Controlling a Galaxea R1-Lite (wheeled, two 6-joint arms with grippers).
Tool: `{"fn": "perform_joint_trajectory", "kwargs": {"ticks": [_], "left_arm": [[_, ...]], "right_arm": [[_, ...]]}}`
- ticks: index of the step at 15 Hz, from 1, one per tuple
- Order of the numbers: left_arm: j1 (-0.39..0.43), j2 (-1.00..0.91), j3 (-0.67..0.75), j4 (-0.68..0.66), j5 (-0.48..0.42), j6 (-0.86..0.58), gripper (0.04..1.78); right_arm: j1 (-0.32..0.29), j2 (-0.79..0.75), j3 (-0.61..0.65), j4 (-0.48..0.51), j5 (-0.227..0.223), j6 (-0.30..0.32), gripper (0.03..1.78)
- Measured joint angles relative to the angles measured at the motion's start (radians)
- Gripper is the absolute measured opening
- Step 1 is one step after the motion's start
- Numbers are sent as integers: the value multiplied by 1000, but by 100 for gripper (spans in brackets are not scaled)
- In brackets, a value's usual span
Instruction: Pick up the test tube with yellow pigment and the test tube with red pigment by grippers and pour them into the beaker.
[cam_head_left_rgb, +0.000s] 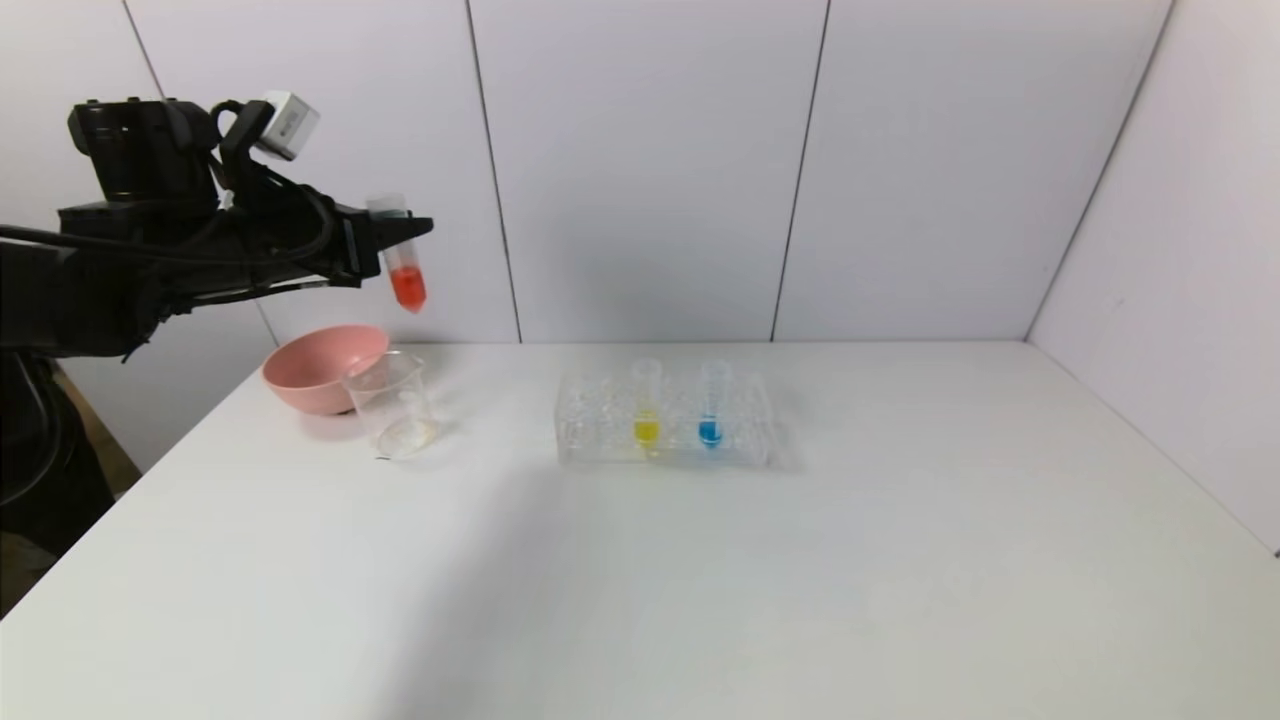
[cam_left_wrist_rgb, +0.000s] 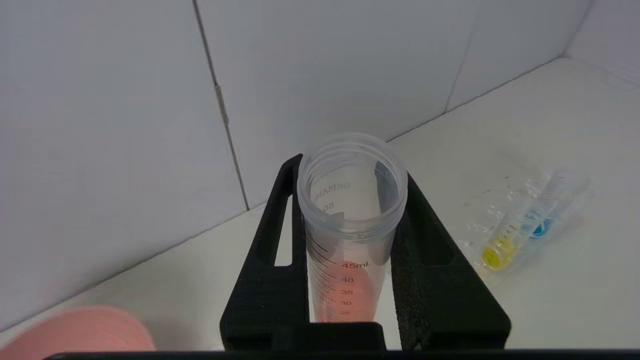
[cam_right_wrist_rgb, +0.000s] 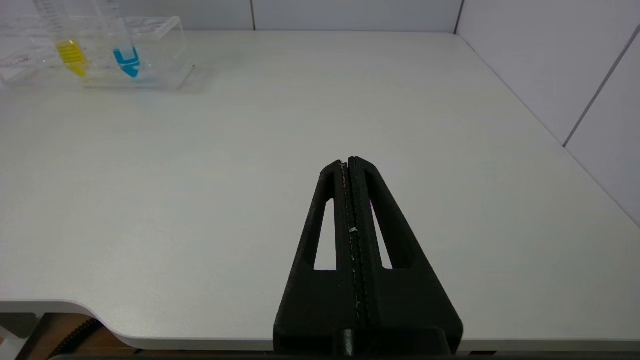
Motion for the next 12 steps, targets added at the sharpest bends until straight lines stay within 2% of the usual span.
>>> {"fn": "perform_joint_trajectory", "kwargs": {"ticks": [8,12], "left_arm": [[224,-95,96,28,-13,-3,47],[334,-91,118,25,-117,-9,47]], "right_arm": [[0,0,0,0,0,0,11],[0,0,0,0,0,0,11]]}}
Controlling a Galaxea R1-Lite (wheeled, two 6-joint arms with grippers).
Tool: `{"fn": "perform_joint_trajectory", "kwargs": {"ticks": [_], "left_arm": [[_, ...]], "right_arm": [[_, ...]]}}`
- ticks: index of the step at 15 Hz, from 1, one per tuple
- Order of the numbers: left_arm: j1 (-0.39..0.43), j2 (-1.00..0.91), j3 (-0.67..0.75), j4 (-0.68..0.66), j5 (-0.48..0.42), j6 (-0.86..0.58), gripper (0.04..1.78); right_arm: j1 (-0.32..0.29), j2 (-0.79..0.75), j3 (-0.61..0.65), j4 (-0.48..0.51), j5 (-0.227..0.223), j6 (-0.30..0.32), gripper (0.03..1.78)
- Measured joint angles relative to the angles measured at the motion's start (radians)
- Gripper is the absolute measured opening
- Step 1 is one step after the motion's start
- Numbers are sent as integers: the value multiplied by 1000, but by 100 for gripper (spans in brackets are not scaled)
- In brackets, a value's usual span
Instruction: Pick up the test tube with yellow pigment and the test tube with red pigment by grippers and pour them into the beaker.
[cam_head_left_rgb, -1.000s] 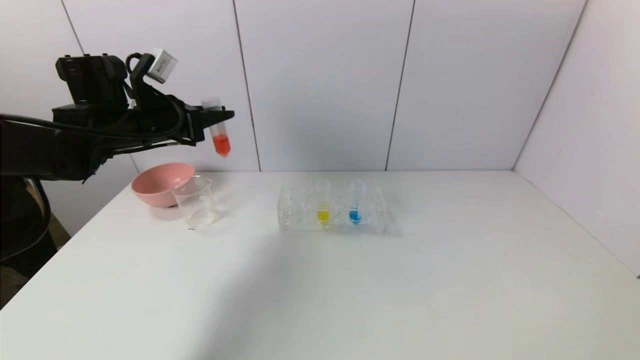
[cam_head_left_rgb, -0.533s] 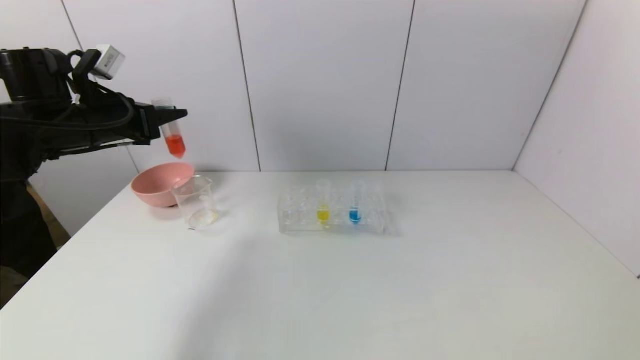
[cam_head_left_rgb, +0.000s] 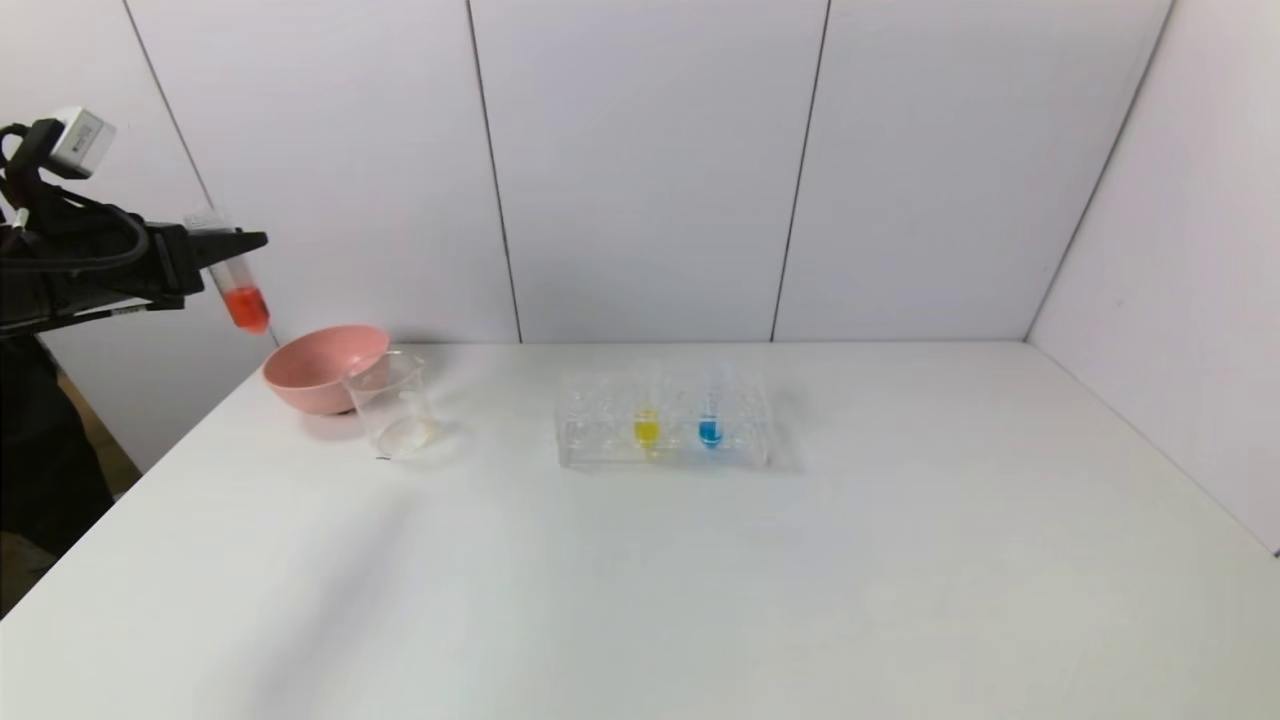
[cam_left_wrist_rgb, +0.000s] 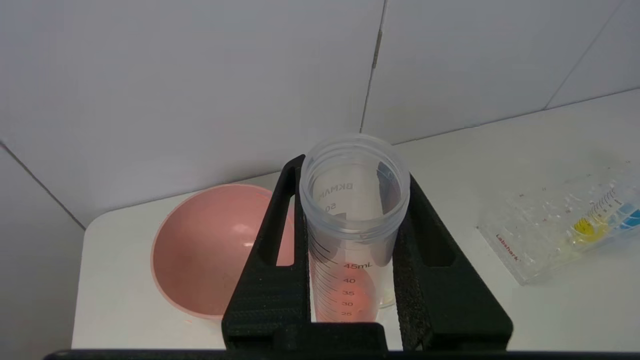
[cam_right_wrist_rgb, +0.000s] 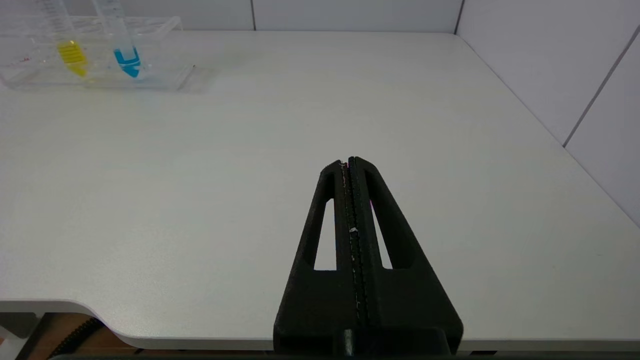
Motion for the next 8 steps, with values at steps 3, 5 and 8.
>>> {"fn": "perform_joint_trajectory", "kwargs": {"ticks": [3,5,8], "left_arm": [[36,29,5,-16,-7,0,47],[44,57,7,-63,-9,-2,47],[46,99,4,-120,-9,3,47]], "right_arm": [[0,0,0,0,0,0,11],[0,0,0,0,0,0,11],[0,0,0,0,0,0,11]]}}
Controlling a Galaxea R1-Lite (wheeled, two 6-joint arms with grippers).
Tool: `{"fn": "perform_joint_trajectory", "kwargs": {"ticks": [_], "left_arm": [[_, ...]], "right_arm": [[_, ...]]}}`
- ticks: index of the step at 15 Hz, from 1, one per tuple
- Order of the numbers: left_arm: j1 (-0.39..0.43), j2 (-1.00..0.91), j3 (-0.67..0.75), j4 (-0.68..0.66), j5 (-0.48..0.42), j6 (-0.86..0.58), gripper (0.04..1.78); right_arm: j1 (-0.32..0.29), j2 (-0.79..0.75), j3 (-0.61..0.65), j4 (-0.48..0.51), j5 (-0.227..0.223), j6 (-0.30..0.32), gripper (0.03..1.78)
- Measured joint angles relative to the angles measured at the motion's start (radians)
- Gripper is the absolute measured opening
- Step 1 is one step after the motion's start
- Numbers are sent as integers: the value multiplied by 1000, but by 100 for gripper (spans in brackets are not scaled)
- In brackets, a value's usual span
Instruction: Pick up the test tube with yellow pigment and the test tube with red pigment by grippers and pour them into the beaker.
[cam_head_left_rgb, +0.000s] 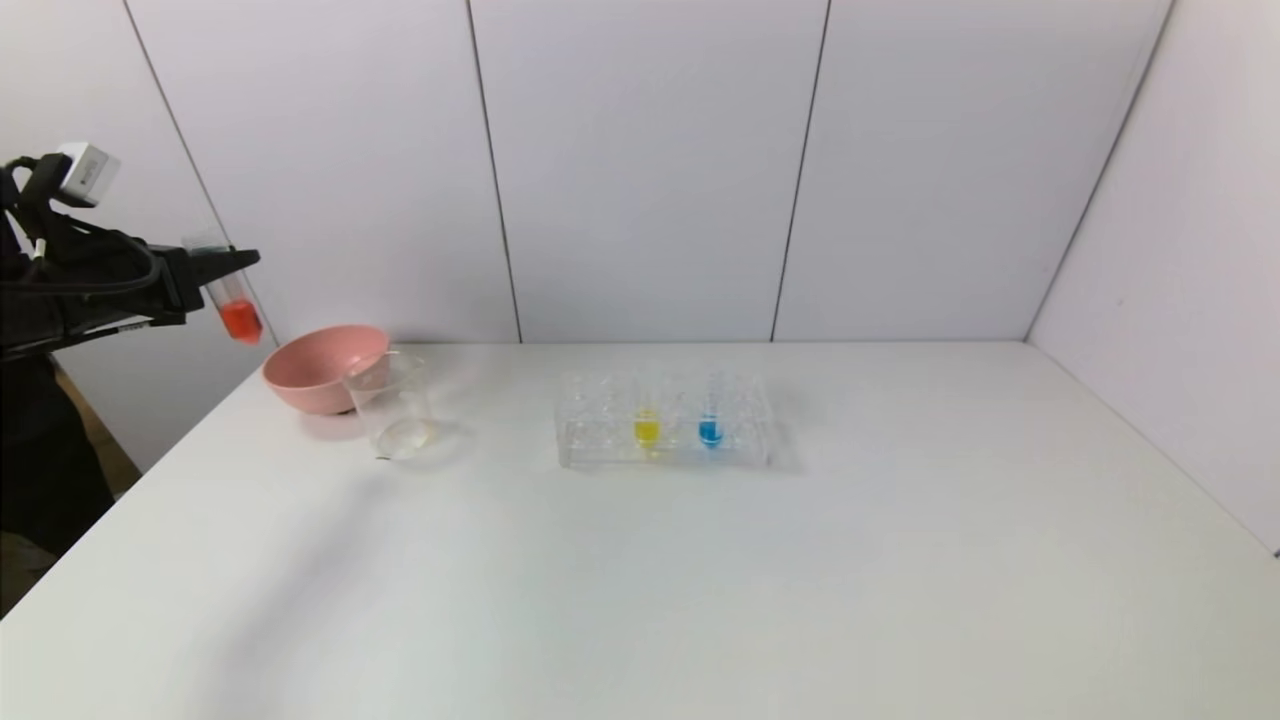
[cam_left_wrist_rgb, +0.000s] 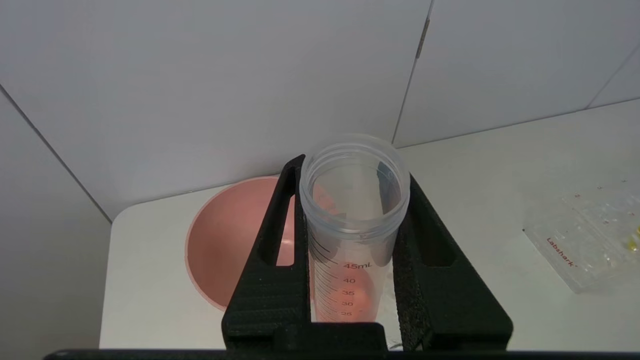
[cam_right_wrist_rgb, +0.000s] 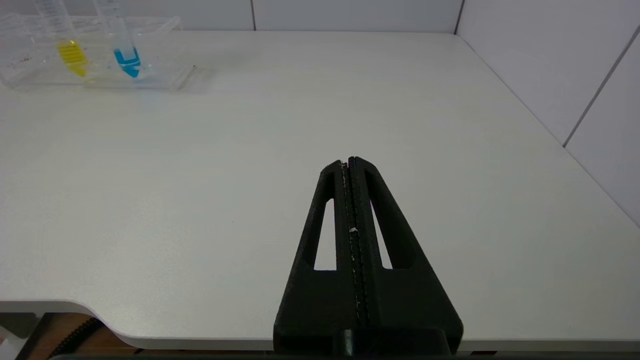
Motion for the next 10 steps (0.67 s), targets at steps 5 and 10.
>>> {"fn": "perform_joint_trajectory", "kwargs": {"ticks": [5,10], "left_arm": [[-4,34,-24,-2,0,81,47],[-33,56,-26,42,7,169,47]], "right_arm": [[0,0,0,0,0,0,11],[0,0,0,0,0,0,11]]}}
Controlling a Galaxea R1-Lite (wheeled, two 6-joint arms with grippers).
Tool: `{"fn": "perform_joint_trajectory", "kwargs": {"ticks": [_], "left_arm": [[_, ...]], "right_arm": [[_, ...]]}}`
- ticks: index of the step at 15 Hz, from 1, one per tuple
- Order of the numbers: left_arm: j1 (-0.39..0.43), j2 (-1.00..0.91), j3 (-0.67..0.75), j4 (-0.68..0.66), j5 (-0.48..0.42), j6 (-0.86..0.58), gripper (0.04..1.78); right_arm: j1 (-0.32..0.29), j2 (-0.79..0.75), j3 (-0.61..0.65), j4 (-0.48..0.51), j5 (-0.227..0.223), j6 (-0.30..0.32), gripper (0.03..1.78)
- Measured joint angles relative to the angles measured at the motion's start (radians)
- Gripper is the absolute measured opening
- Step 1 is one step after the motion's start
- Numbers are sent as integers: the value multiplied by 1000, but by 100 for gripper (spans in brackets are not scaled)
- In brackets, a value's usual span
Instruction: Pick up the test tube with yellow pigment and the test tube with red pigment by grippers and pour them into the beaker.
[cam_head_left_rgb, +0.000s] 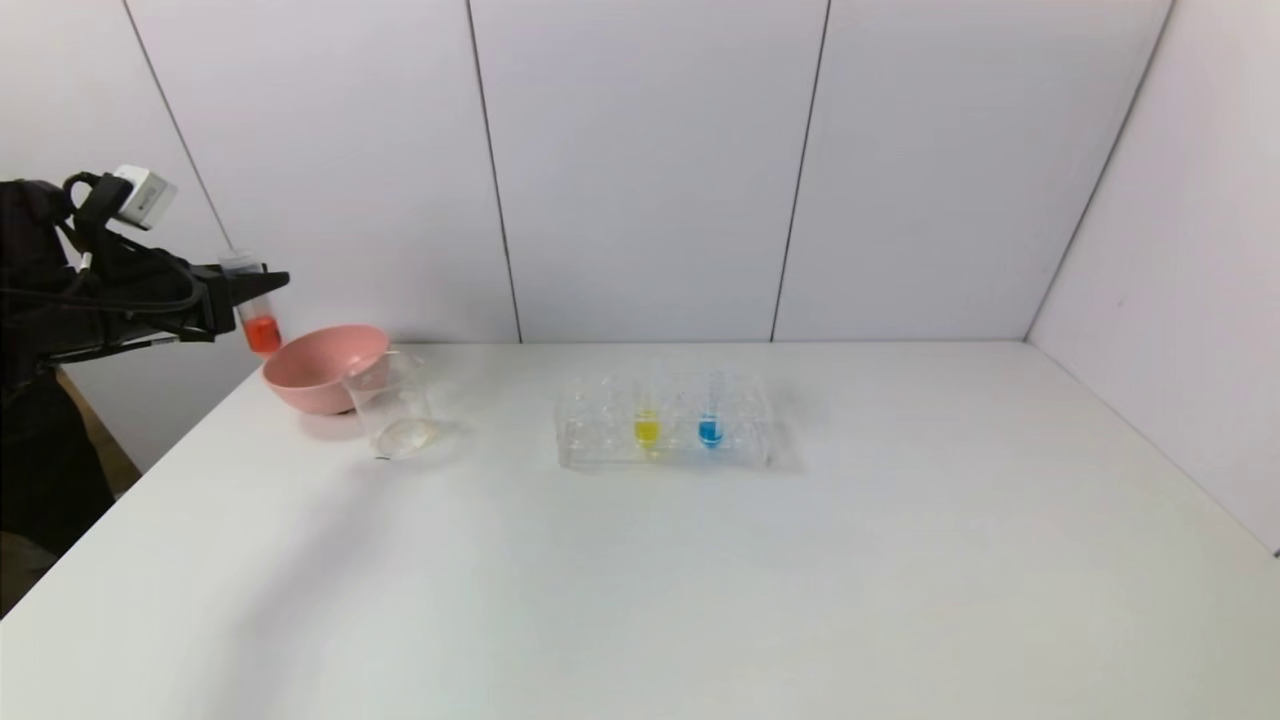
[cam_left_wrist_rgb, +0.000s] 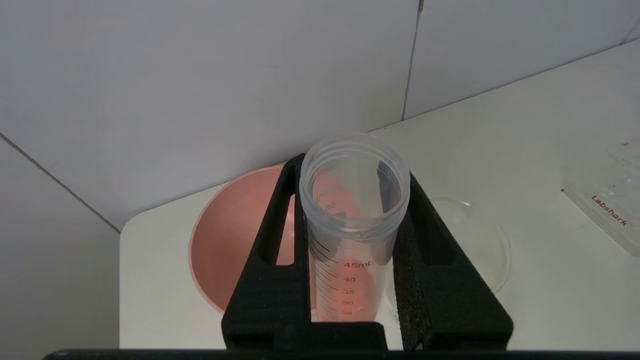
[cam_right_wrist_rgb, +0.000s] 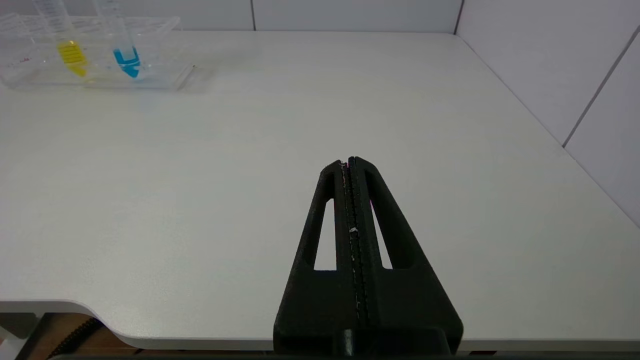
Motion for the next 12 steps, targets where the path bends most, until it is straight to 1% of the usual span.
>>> {"fn": "perform_joint_trajectory", "kwargs": {"ticks": [5,8,12], "left_arm": [[-15,-1,6,-3,3,-10,47],[-16,-11,13,-6,3,-55,47],[-18,-26,29,-6,4,-42,47]], "right_arm": [[0,0,0,0,0,0,11],[0,0,0,0,0,0,11],[0,0,0,0,0,0,11]]}}
